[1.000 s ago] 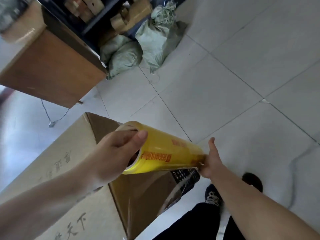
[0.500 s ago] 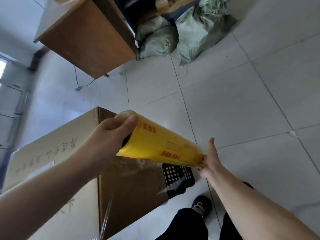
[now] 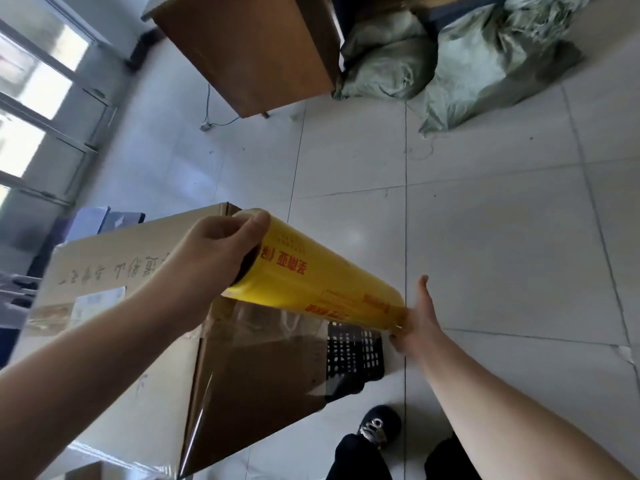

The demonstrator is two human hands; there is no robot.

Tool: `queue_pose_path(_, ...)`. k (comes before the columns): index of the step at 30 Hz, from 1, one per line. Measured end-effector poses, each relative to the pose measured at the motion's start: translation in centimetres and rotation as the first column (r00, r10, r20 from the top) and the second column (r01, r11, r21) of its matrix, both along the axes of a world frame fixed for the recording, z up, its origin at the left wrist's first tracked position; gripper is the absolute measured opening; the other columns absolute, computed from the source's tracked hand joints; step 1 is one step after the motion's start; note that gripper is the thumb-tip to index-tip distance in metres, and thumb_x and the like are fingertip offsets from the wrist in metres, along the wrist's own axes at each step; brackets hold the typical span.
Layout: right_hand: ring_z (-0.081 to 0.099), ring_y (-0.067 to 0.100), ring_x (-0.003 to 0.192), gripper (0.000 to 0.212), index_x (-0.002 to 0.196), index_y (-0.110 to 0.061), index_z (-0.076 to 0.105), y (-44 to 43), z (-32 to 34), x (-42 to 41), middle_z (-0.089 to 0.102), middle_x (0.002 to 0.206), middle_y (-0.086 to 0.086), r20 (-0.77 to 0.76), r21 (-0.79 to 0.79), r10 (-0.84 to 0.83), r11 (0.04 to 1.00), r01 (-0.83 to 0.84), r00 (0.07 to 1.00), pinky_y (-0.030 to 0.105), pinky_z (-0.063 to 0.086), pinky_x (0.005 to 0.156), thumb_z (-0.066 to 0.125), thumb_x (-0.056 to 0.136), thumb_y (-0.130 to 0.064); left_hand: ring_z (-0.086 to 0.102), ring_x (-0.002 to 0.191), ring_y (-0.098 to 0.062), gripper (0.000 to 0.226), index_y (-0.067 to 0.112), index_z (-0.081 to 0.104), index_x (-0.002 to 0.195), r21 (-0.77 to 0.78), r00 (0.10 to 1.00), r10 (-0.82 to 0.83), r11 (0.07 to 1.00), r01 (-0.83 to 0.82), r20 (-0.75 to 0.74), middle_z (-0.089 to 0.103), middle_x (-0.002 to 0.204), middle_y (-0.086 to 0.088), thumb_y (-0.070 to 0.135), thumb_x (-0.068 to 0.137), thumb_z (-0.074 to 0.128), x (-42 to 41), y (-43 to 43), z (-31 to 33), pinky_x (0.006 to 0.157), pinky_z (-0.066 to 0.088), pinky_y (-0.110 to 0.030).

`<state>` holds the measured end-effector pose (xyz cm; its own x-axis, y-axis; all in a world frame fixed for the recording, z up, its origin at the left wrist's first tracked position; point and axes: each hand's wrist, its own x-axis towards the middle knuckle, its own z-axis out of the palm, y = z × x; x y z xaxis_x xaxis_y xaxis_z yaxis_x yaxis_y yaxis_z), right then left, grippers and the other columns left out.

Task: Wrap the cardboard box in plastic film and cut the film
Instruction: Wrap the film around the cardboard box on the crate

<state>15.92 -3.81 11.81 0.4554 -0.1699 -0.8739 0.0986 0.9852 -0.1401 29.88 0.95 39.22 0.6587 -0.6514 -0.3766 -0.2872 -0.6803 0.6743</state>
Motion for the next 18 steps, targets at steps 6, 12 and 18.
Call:
queue_pose_path(6,0.060,0.030,0.091,0.103,0.146,-0.011,0.036,-2.0,0.6,1.2,0.055,0.132,0.019,-0.003,0.050,0.018,0.999,-0.017,1.000,0.035,0.047,0.058,0.023,0.077,-0.086,0.061,0.084,-0.023,0.038,0.015,0.060,0.071,0.010,0.999,-0.036,0.999,0.036,0.022,0.062,0.088,-0.006,0.051,0.085,0.063,0.2,-1.1,-0.4,0.087,0.046,-0.039)
queue_pose_path(12,0.058,0.025,0.076,0.103,0.143,-0.006,0.038,-4.4,1.0,2.7,0.062,0.099,0.015,-0.060,0.018,0.065,0.998,-0.064,0.996,0.030,0.047,0.046,0.027,0.078,-0.085,0.029,0.047,-0.012,0.062,-0.004,0.040,0.058,0.019,0.970,-0.098,0.995,0.097,0.221,0.027,0.045,0.010,0.047,0.090,0.051,1.3,-2.7,-0.5,0.058,0.025,-0.029)
queue_pose_path(18,0.049,0.022,0.058,0.099,0.132,-0.006,0.047,-7.3,0.7,5.3,0.050,0.070,0.009,-0.064,0.040,0.073,0.997,-0.071,0.995,0.017,0.041,0.034,0.031,0.076,-0.086,0.043,0.065,-0.020,0.093,-0.016,0.054,0.082,-0.034,0.974,-0.057,0.997,0.066,0.218,0.044,0.070,-0.007,0.076,0.066,0.054,4.4,-4.6,-0.6,0.067,0.033,-0.035)
